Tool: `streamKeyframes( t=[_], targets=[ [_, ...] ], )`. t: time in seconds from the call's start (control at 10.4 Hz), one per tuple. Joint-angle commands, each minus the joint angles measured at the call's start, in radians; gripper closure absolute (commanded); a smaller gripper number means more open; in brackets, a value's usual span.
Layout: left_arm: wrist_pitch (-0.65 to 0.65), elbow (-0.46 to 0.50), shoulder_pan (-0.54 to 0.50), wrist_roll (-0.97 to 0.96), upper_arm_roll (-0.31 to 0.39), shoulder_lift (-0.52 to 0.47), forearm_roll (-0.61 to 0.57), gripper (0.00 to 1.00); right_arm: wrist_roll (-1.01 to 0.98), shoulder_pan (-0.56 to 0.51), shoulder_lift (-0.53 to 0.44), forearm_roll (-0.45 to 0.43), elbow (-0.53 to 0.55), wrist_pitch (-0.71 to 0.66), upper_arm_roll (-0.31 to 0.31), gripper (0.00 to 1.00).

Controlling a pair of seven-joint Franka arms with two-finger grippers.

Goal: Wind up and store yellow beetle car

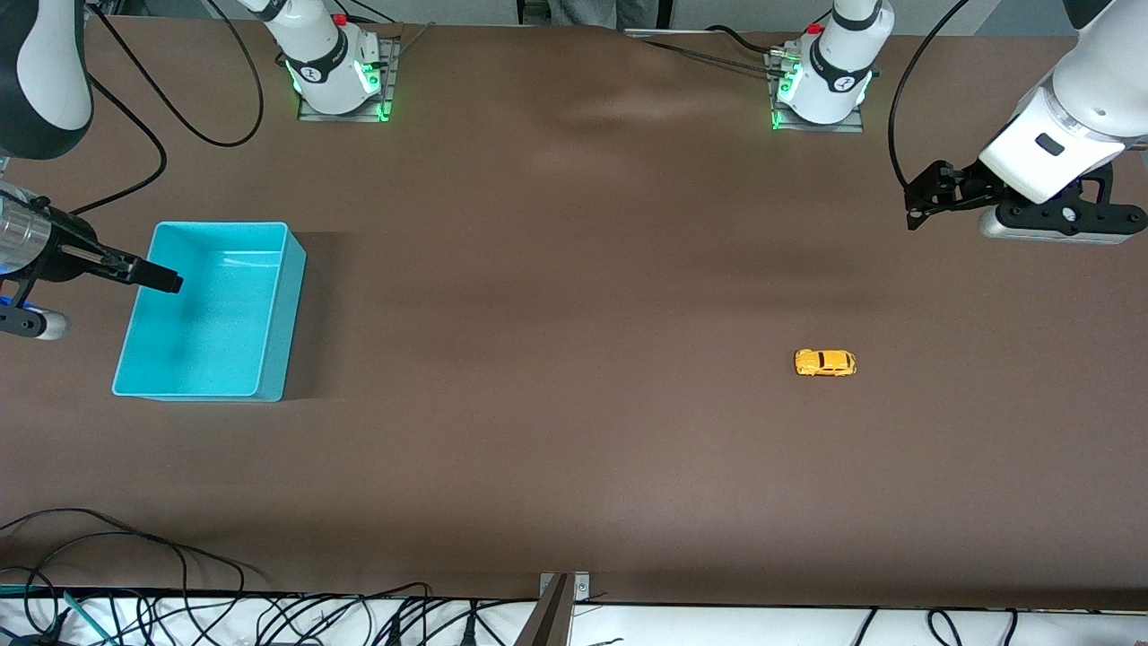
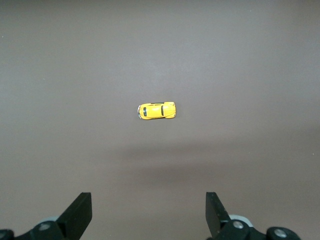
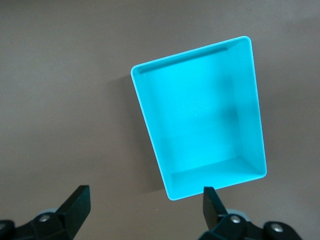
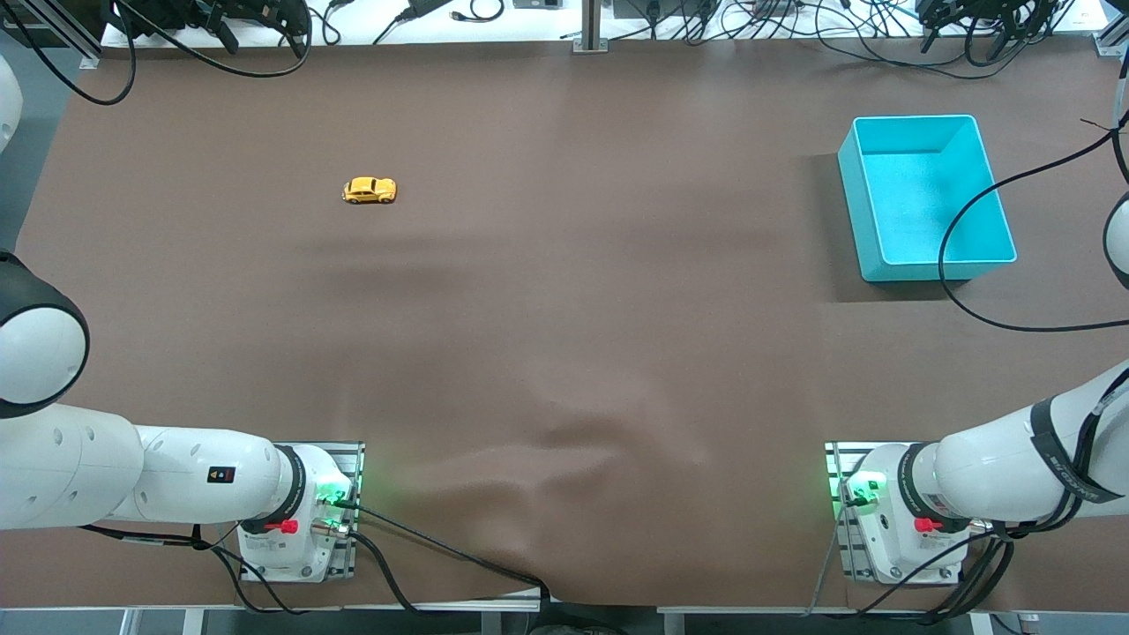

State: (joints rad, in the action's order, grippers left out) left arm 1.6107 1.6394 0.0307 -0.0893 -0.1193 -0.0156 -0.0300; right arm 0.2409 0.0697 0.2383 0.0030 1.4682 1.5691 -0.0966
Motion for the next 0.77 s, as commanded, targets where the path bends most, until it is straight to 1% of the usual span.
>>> streamKeyframes(
  t=[0.0,0.67],
  targets=[
    [-0.015,-0.030,-0.002,-0.007,0.000,0.013,0.022,0.00,0.023,0.004,-0.001,-0.009,-0.006,0.003,0.005,0.00],
    [-0.015,-0.030,-0.002,-0.007,0.000,0.011,0.022,0.00,0.017,0.004,0.000,-0.009,-0.006,0.014,0.005,0.00]
  ],
)
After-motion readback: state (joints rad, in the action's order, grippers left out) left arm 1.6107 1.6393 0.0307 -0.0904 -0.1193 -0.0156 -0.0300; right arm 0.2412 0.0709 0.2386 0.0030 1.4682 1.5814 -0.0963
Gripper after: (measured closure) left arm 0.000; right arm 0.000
